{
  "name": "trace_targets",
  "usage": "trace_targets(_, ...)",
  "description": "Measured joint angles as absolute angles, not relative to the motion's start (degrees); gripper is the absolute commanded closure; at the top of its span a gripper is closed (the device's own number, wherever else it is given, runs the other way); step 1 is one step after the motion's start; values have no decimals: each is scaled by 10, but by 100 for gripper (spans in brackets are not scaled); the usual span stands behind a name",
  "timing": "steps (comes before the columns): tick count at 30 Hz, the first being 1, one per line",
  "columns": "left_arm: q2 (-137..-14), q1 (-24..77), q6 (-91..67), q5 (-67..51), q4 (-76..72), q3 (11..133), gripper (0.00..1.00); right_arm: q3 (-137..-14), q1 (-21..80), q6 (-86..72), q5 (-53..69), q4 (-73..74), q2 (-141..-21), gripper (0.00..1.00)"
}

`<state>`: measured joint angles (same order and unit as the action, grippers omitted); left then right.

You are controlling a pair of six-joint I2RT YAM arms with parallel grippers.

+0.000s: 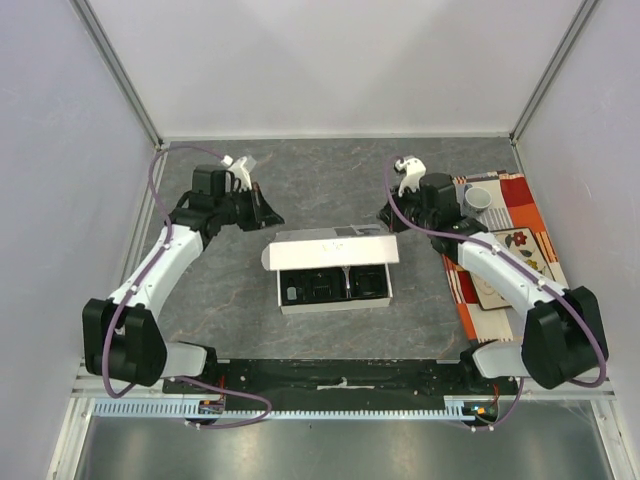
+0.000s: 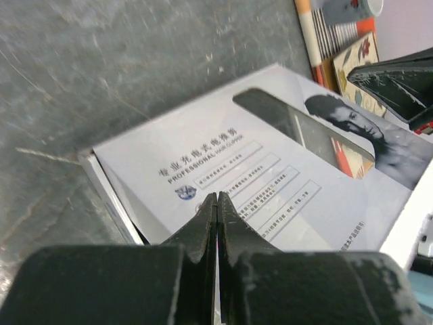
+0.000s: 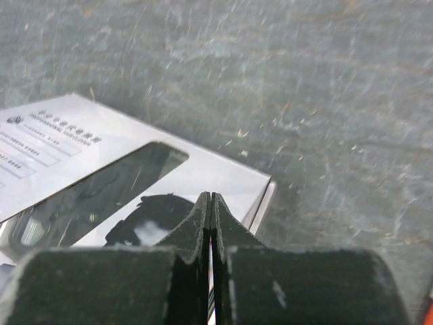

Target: Sort the hair-cutting tools

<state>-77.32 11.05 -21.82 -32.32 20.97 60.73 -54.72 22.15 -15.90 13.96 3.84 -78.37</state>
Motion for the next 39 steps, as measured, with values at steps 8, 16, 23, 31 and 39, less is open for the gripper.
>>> trace_targets(8, -721, 143, -217, -335, 244, 519, 98, -409, 252, -200, 161, 40, -702, 100)
trace_targets(16, -726, 213, -233, -277, 251, 424, 98, -333, 276, -267, 121, 44, -675, 100)
trace_targets(23, -733, 238, -281, -264, 220, 385, 98, -321, 295, -312, 84, 37, -686, 100)
trace_targets(31, -729, 246, -306, -256, 191, 376, 98, -320, 303, -341, 63, 23, -691, 100)
trace_targets(39, -615, 253, -309, -177, 275, 388, 98, -321, 308, -337, 3, 132, -609, 100)
